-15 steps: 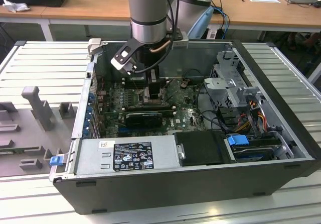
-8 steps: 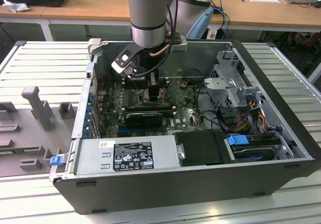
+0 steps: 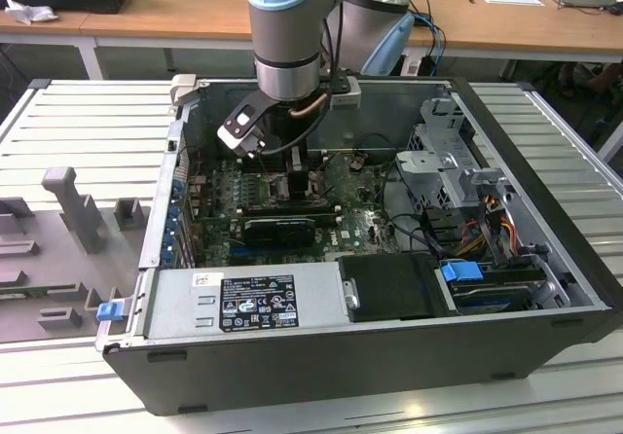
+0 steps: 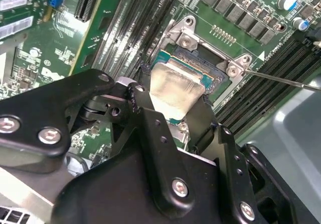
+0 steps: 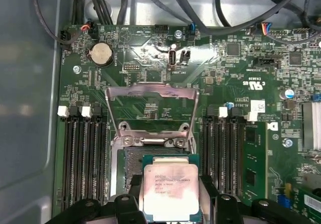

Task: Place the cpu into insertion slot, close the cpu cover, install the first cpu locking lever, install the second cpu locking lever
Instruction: 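Place the cpu into insertion slot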

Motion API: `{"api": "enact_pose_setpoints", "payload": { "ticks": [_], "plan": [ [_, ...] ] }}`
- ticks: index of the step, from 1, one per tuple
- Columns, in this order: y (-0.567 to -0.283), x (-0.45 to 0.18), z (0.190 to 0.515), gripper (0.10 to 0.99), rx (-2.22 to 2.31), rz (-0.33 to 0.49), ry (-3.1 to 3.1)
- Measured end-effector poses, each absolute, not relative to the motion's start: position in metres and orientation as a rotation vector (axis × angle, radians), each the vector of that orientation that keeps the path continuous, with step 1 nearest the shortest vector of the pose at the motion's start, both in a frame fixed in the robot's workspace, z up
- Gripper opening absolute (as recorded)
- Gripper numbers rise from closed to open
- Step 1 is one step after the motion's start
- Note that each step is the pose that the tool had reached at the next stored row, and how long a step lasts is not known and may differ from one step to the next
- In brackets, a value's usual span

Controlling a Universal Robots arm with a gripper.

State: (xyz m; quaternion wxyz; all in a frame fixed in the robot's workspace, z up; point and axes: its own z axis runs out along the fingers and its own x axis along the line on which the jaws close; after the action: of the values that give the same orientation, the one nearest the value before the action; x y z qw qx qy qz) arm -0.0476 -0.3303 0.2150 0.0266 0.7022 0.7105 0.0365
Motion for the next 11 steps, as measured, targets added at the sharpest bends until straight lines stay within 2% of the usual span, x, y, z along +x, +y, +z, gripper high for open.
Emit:
{"api": "enact_pose_setpoints", "payload": {
  "ticks": [11],
  "plan": [
    [-0.3199, -0.0478, 0.2065, 0.529, 2.190, 0.112, 2.174]
  ]
}}
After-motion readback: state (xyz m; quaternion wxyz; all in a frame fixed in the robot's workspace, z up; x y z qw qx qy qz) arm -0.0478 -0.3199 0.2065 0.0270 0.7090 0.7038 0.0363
